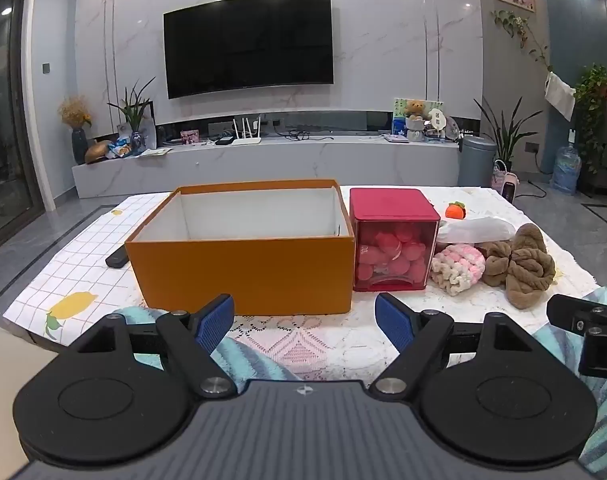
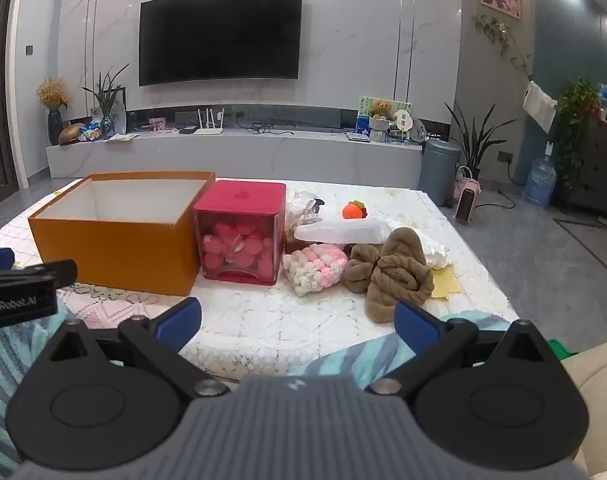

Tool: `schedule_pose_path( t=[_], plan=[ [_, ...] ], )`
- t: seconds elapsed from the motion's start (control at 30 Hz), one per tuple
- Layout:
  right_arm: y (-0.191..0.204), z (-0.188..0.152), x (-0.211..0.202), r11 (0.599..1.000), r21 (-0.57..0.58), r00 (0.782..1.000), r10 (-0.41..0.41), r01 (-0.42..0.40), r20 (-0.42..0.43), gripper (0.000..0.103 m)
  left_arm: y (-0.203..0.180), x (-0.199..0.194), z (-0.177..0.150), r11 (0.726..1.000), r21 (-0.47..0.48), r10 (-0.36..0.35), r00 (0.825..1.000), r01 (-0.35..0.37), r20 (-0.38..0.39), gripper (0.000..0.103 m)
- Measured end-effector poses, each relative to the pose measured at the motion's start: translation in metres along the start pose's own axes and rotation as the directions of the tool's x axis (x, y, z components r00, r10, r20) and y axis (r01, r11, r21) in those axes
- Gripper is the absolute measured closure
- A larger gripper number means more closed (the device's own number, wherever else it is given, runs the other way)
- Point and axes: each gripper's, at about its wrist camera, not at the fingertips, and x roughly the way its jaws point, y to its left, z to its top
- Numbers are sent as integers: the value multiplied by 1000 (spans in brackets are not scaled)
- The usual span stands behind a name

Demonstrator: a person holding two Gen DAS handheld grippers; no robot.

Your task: Organize soft objects

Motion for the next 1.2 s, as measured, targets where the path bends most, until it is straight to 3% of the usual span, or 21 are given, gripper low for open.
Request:
schedule_pose_path(
  t=[0.2,1.2],
  plan=[
    [1,-2,0,1000,5,1000,0,0,5,3,8,-3,-6,999,-7,-32,999,32,-4,11],
    [2,-3,-2,1000,6,1000,13,-13,-17,3,1,-1,-4,1000,1,-11,999,11,-38,11]
  ],
)
